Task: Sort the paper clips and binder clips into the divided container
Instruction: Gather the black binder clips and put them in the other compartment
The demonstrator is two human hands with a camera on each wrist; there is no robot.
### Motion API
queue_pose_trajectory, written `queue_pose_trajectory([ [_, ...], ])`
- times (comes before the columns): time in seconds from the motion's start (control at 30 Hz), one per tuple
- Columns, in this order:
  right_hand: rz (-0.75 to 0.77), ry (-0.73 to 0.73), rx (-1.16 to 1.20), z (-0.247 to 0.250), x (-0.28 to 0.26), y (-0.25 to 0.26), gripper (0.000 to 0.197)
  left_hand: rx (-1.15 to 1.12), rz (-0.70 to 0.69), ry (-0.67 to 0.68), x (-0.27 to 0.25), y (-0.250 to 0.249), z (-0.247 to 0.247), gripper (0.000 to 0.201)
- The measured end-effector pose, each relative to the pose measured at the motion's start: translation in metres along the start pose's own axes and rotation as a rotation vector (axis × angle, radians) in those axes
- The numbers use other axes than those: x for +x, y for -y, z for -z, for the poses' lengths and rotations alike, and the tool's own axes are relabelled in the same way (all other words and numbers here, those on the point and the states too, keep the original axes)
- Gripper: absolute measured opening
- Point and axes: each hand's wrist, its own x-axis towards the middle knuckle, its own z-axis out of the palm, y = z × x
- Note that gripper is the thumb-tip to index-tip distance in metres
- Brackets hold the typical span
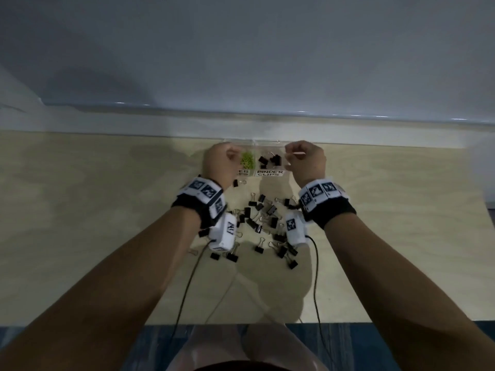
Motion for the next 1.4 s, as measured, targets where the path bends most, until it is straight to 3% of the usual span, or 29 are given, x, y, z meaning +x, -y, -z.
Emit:
queue_pose_trajectory([
  [0.1,0.093,-0.019,-0.295,0.024,-0.023,-0.023,0.016,0.230,-0.007,-0.046,0.005,0.038,0.028,0.019],
  [0.17,0.019,0.068,-0.498,0.034,-0.040,-0.042,0.022,0.472,0.093,0.083,0.004,0.059,0.037,0.036],
  [0.23,-0.117,0.222,-0.650,0.035,-0.058,-0.055,0.042,0.573,0.140,0.259,-0.008,0.071,0.037,0.057],
  [0.37,-0.127,0.326,-0.695,0.017,-0.085,-0.060,0.070,0.621,0.029,0.362,-0.040,0.073,0.021,0.081],
  [0.43,-0.106,0.346,-0.715,0.004,-0.092,-0.060,0.073,0.645,-0.005,0.366,-0.053,0.069,0.010,0.087],
  [0.53,-0.062,0.352,-0.715,-0.011,-0.096,-0.058,0.054,0.628,-0.057,0.364,-0.065,0.066,-0.005,0.074],
  [0.63,-0.050,0.360,-0.661,-0.017,-0.092,-0.055,0.036,0.504,-0.033,0.343,-0.067,0.068,-0.016,0.046],
  [0.8,0.018,0.334,-0.620,-0.014,-0.086,-0.053,0.013,0.324,-0.018,0.294,-0.062,0.072,-0.019,0.023],
  [1.13,0.015,0.353,-0.600,-0.010,-0.081,-0.059,0.014,0.280,-0.008,0.230,-0.055,0.070,-0.019,0.009],
  [1.27,0.001,0.383,-0.495,0.000,-0.079,-0.059,0.021,0.219,-0.039,0.235,-0.052,0.040,-0.018,0.004],
  [1.4,-0.025,0.331,-0.357,0.017,-0.077,-0.056,0.018,0.093,-0.110,0.229,-0.036,-0.010,-0.020,0.011],
])
